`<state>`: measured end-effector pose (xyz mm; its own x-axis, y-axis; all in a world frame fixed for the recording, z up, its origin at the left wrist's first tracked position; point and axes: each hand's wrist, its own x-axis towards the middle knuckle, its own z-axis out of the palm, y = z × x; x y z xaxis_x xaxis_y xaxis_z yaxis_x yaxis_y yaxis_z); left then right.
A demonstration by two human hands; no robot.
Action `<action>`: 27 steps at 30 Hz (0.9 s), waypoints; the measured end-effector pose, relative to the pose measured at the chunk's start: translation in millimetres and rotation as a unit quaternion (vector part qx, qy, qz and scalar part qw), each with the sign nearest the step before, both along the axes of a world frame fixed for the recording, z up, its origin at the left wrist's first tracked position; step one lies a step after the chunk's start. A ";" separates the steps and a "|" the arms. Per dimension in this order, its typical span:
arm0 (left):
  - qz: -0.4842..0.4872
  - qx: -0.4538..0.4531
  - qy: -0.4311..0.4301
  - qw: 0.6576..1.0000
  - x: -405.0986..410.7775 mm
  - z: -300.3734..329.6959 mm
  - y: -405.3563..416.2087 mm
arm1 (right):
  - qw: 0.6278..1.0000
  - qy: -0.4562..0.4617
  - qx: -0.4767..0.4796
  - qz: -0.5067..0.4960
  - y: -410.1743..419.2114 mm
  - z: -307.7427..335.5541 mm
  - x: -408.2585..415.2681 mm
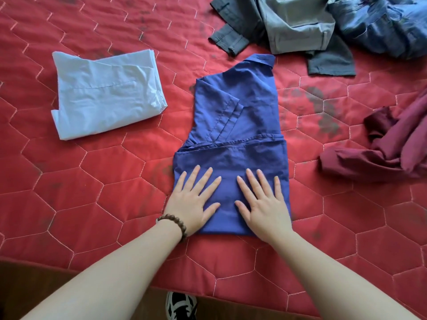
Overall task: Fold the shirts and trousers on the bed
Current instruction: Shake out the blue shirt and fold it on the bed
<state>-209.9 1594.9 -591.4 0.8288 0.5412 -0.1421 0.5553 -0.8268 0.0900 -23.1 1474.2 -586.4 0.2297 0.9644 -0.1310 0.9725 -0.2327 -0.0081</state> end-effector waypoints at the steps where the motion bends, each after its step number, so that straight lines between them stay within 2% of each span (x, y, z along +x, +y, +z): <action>1: 0.014 -0.003 0.003 1.000 -2.7 -2.9 4.4 | 1.000 -0.006 -0.011 -0.021 -1.0 -1.9 3.6; 5: 0.090 -0.019 0.001 0.996 -5.7 -4.0 9.4 | 0.987 -0.006 -0.008 -0.158 -5.5 -1.6 9.5; 7: 0.108 -0.025 -0.002 0.994 -2.8 -2.8 10.5 | 0.985 -0.003 -0.018 -0.171 -5.9 -2.4 9.5; 10: 0.128 -0.028 -0.010 0.991 1.4 8.1 18.4 | 0.987 -0.018 -0.044 -0.151 -2.9 5.8 14.8; 12: 0.120 -0.001 -0.014 0.993 5.8 19.6 24.2 | 0.991 -0.030 -0.026 -0.131 1.3 16.6 20.7; 16: 0.036 0.041 -0.060 0.997 24.9 32.9 41.1 | 0.998 -0.027 0.037 -0.048 25.6 32.1 33.6; 18: -0.024 0.039 -0.029 0.999 30.2 26.9 50.4 | 1.000 -0.016 0.021 0.007 38.6 26.6 43.4; 21: -0.048 0.024 0.034 0.998 25.8 10.6 67.5 | 0.999 -0.006 -0.026 0.033 46.6 9.9 63.9; 23: -0.068 0.017 0.043 0.997 17.9 4.7 78.0 | 0.998 0.008 -0.038 0.048 46.9 4.8 77.2; 27: -0.129 0.045 -0.051 0.989 -5.5 21.8 93.2 | 0.995 0.030 0.010 0.097 26.6 20.0 106.5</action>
